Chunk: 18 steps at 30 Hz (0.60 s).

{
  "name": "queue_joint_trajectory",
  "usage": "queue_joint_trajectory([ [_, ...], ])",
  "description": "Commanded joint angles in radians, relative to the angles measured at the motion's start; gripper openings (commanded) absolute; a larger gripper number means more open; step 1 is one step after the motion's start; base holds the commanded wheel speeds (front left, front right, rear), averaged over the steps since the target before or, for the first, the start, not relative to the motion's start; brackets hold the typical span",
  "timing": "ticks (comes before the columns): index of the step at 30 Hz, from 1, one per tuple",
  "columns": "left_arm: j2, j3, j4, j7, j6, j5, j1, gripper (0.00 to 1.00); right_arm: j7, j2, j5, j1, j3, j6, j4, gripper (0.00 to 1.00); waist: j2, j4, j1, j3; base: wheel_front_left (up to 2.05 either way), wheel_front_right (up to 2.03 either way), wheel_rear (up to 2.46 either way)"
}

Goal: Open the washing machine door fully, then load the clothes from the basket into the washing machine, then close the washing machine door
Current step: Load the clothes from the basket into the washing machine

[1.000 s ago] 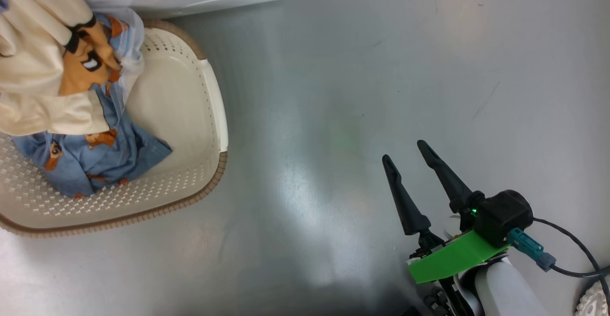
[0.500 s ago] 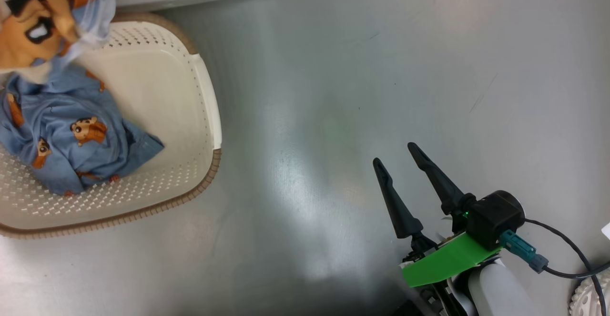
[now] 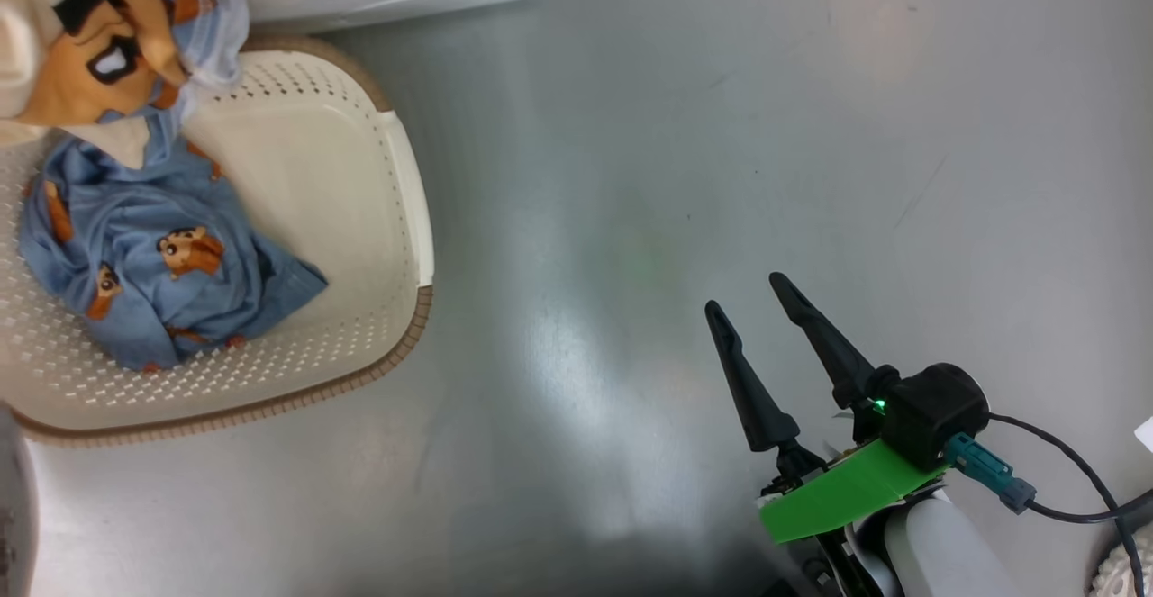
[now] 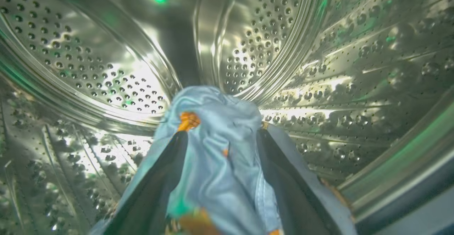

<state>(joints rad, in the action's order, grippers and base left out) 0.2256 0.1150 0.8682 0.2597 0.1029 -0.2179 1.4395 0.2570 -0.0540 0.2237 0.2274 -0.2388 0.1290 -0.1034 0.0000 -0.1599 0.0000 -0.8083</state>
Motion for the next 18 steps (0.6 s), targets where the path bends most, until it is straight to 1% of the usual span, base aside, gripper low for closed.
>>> queue_joint_trajectory([
  [1,0.037,-0.008,-0.008,0.002,0.005,-0.005,0.012,1.00,0.005,0.004,0.000,-0.014,-0.020,0.002,0.013,1.00,0.0000,0.006,0.0000,0.008,0.00,0.00,0.00],
  [6,0.028,-0.004,0.059,0.002,0.006,-0.007,0.034,1.00,0.005,0.004,-0.001,-0.010,-0.017,0.002,0.005,1.00,0.0000,0.015,0.0000,0.019,0.00,0.00,0.00],
  [18,-0.016,-0.026,0.100,0.002,0.007,-0.038,-0.020,1.00,0.005,0.004,-0.008,0.017,0.002,0.002,0.003,1.00,0.0000,0.052,0.0000,0.073,0.00,0.00,0.00],
])
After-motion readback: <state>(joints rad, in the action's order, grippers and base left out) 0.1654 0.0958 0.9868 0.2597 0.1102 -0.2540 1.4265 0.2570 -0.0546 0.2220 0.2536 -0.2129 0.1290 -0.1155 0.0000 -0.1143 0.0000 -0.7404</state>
